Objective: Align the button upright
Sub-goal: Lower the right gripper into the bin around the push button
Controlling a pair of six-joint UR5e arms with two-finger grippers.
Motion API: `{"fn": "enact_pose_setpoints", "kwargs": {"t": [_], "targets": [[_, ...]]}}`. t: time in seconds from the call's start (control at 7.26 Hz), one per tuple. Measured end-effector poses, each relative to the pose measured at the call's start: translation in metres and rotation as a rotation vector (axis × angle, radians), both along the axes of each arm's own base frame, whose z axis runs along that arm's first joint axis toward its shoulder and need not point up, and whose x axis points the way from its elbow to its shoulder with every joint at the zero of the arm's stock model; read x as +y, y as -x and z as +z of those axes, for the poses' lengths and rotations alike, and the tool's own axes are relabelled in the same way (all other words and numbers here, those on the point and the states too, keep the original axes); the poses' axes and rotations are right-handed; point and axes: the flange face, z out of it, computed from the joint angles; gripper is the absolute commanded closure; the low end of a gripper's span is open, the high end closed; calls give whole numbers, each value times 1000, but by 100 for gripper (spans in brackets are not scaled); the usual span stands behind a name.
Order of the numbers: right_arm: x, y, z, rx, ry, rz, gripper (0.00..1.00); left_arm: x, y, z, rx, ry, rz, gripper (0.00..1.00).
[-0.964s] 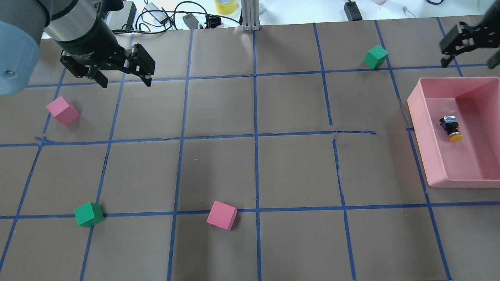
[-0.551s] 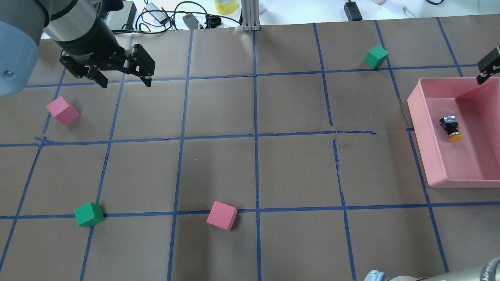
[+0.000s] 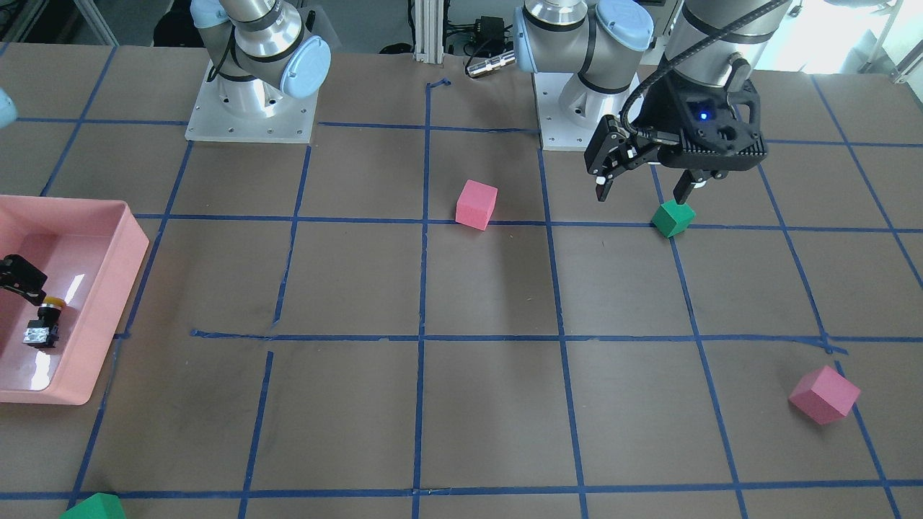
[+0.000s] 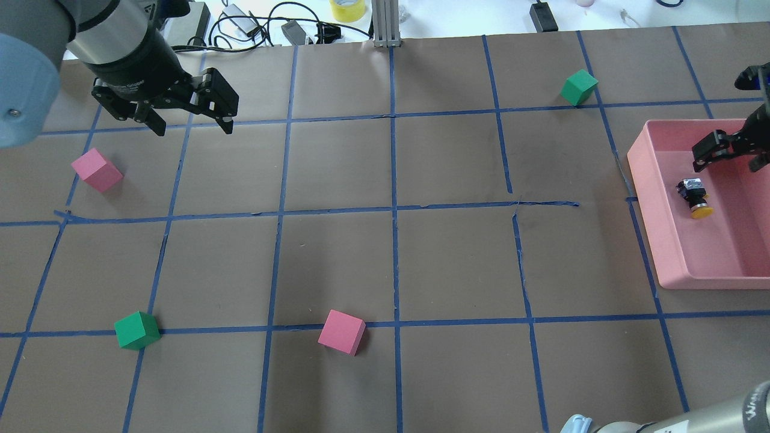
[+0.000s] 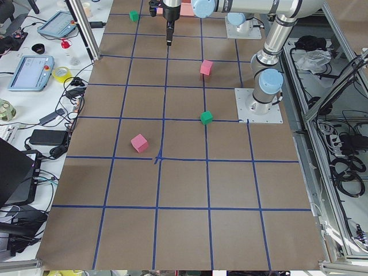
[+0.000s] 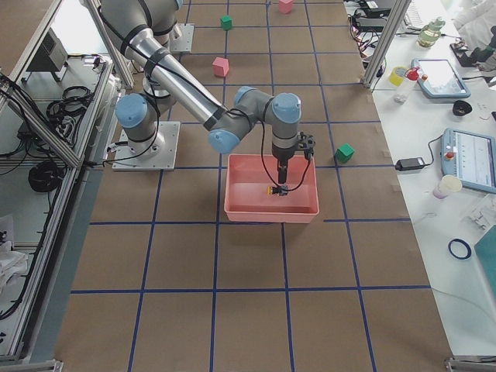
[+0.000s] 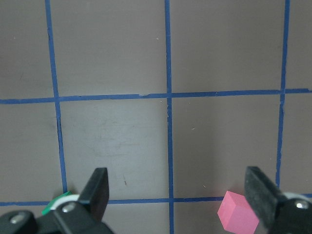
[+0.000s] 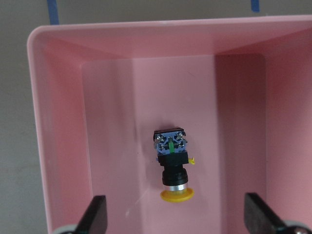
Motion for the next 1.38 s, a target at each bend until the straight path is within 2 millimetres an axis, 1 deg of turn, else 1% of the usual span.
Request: {"fn": "enact_pose_setpoints", "kwargs": {"t": [0.14, 0.55, 1.38], "targets": [[1, -1, -9, 1, 0, 1, 0, 0, 0, 0, 0, 0, 0, 0], [-1, 1, -21, -5, -6, 1, 0, 0, 0, -1, 5, -1, 0, 0], [-19, 9, -47, -38, 2, 45, 0, -1, 0, -1, 4, 4, -1, 0]]}}
